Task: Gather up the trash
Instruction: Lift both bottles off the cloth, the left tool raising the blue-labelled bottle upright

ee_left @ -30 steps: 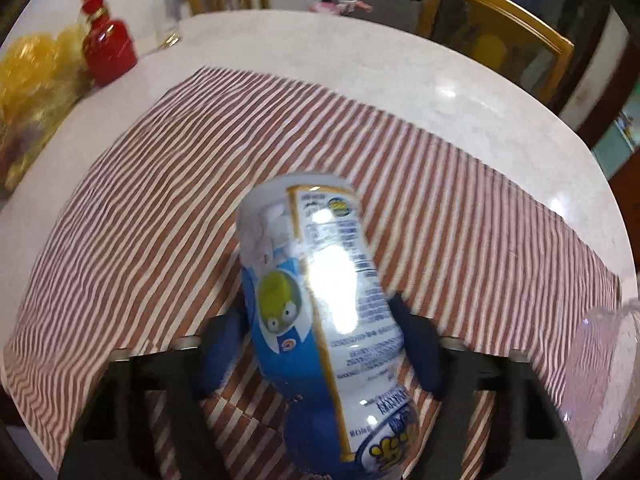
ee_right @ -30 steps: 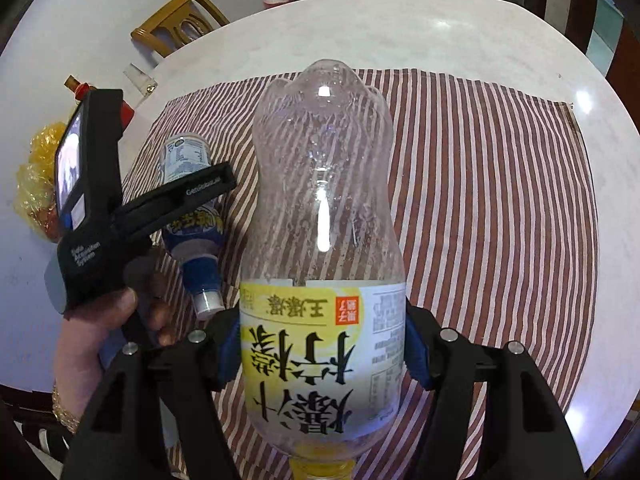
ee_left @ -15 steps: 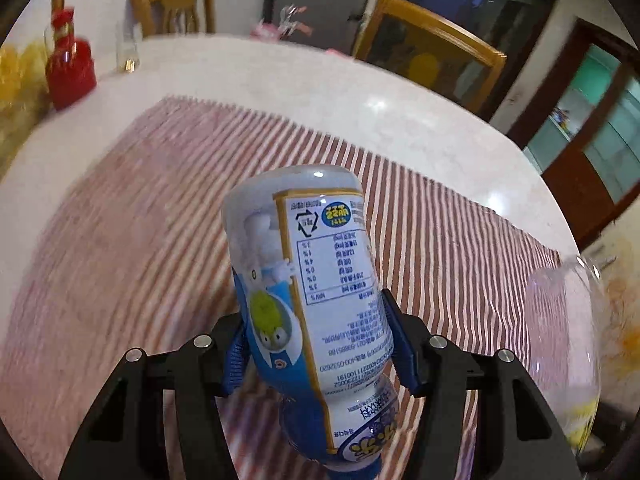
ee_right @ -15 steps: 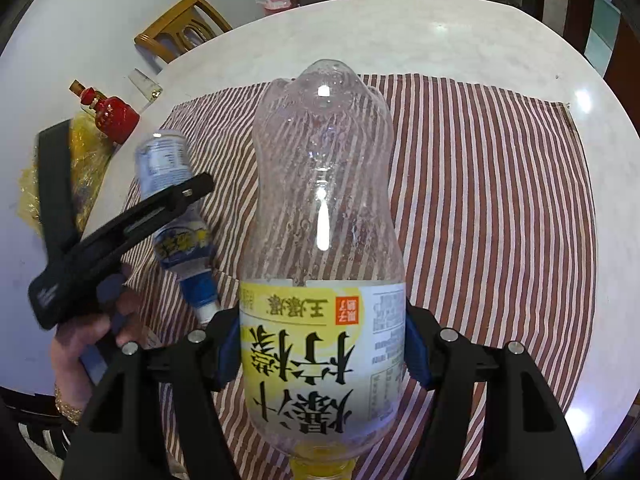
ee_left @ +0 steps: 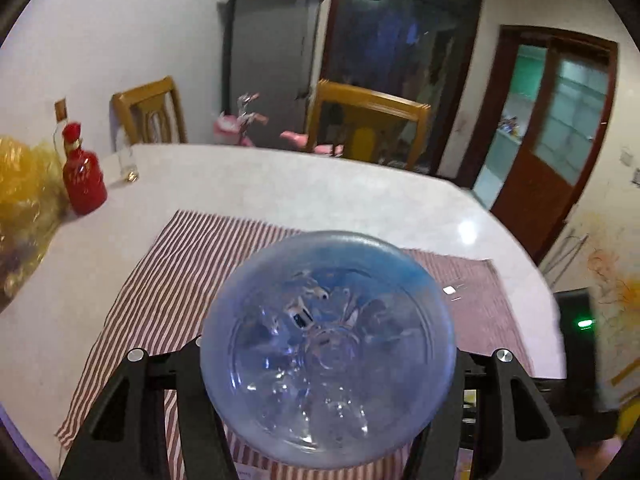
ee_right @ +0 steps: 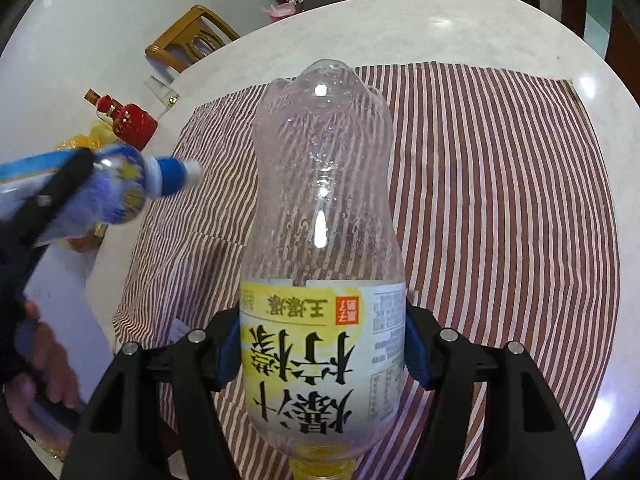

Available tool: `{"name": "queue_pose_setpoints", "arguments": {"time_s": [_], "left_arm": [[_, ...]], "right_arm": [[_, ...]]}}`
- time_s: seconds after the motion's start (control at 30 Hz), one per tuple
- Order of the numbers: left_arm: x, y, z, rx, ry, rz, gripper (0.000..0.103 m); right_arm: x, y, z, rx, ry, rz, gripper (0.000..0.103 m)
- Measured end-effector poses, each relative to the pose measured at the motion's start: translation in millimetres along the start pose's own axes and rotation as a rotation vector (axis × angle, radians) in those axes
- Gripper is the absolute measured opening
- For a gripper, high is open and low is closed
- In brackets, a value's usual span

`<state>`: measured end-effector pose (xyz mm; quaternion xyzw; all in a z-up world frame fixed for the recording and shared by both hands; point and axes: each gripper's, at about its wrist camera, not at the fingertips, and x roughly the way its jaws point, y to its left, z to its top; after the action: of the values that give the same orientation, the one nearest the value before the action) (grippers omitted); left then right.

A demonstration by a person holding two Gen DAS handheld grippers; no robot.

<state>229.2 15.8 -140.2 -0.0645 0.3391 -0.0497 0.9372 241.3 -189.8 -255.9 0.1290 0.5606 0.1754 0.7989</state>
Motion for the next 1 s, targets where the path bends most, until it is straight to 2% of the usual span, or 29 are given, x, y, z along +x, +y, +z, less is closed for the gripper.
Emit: {"name": "queue_pose_setpoints", "arguments": {"time_s": [0.23, 0.47, 1.0], "left_arm": [[-38.9, -16.6, 2.1, 0.028, -0.064, -0.045, 0.056], [-60.8, -26.6, 0.6, 0.06, -0.107, -0.049, 0.056], [-79.7, -29.1, 1.9, 0.084, -0.137, -0.048, 0.056]], "right_arm": [[-10.1, -0.3, -12.8, 0.028, -0.021, 0.007, 0.064], [-16.6, 3.7, -14.9, 0.023, -0.041, 0.008, 0.064], [-20.6, -0.5, -19.9, 0.021, -0.058, 0.018, 0.064]]}}
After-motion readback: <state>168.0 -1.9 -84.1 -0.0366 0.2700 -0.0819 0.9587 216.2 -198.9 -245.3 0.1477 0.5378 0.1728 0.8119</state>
